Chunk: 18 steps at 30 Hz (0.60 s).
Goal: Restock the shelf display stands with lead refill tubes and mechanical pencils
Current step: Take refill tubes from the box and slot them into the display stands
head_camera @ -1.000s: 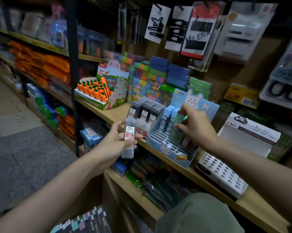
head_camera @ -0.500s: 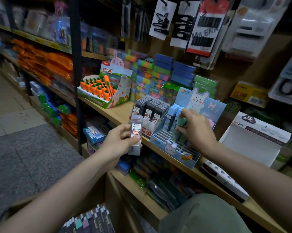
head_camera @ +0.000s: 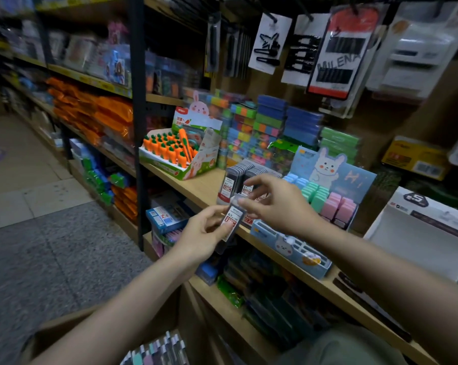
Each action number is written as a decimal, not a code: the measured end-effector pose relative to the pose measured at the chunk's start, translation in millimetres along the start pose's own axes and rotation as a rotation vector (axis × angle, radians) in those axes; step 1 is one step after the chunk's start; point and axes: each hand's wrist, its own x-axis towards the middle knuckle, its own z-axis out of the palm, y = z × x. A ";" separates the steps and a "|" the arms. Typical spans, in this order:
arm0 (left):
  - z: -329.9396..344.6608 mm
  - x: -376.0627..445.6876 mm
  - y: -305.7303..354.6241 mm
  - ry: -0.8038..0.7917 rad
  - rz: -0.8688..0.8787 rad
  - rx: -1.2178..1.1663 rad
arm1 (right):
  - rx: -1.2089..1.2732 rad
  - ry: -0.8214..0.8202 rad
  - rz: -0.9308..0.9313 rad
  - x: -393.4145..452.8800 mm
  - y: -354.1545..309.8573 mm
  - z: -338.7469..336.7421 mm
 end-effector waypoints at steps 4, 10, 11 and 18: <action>-3.7 10.1 1.9 0.005 0.026 0.034 | 0.056 0.021 0.018 17.0 0.4 6.6; -25.1 40.5 -17.3 0.196 0.064 0.311 | -0.071 0.335 -0.103 66.8 -1.5 -27.5; -27.9 45.6 -21.3 0.207 0.057 0.348 | -0.083 0.341 -0.115 74.4 -0.7 -26.5; -24.7 66.5 -42.5 0.140 0.103 0.347 | -0.233 0.326 -0.211 108.4 9.3 8.0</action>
